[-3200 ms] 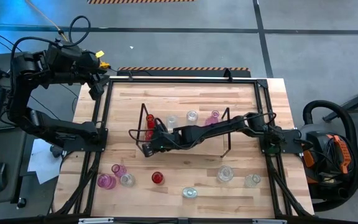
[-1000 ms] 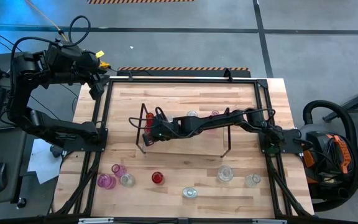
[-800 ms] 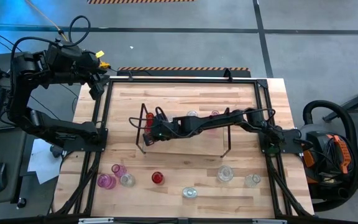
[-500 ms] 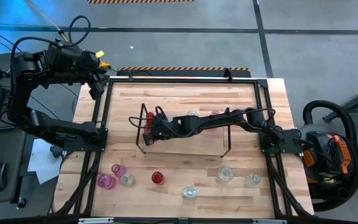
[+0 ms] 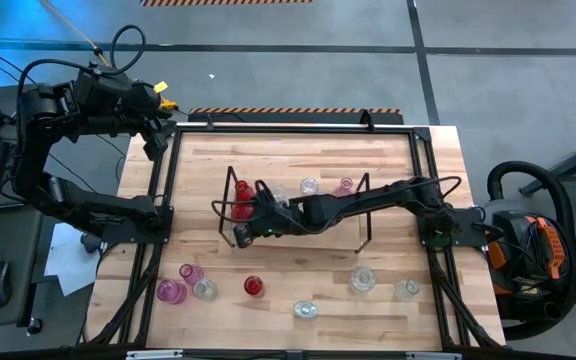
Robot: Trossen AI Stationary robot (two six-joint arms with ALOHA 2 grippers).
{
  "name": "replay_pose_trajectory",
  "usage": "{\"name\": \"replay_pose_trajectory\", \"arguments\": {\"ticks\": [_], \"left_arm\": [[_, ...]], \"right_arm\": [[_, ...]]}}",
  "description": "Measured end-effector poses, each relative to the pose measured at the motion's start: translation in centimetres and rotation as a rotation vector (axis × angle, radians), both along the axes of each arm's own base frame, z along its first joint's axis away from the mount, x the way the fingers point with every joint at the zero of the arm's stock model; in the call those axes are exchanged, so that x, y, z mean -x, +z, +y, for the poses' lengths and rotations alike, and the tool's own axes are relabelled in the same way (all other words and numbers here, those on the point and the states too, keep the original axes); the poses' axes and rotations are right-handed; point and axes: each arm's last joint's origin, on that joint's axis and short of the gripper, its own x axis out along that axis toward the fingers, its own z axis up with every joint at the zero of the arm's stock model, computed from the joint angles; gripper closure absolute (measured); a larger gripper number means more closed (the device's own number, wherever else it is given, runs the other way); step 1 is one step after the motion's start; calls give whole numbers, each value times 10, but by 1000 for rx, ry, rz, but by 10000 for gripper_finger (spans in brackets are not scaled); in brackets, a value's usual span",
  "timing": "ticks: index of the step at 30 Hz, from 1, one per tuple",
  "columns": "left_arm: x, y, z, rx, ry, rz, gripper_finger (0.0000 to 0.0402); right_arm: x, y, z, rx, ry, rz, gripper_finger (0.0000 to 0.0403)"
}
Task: Sort vases onto shelf
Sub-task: Put the red vase aligned with the other red vase on the shelf
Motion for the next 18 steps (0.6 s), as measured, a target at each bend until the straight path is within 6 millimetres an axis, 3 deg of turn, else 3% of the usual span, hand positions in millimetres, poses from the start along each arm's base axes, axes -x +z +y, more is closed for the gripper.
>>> {"name": "replay_pose_trajectory", "arguments": {"ticks": [8,18], "left_arm": [[0,0,0,-1,-1,1,312],[0,0,0,3,2,-1,312]], "right_arm": [[8,-1,24,-219,310,83,402],[12,15,36,-201,365,55,401]]}}
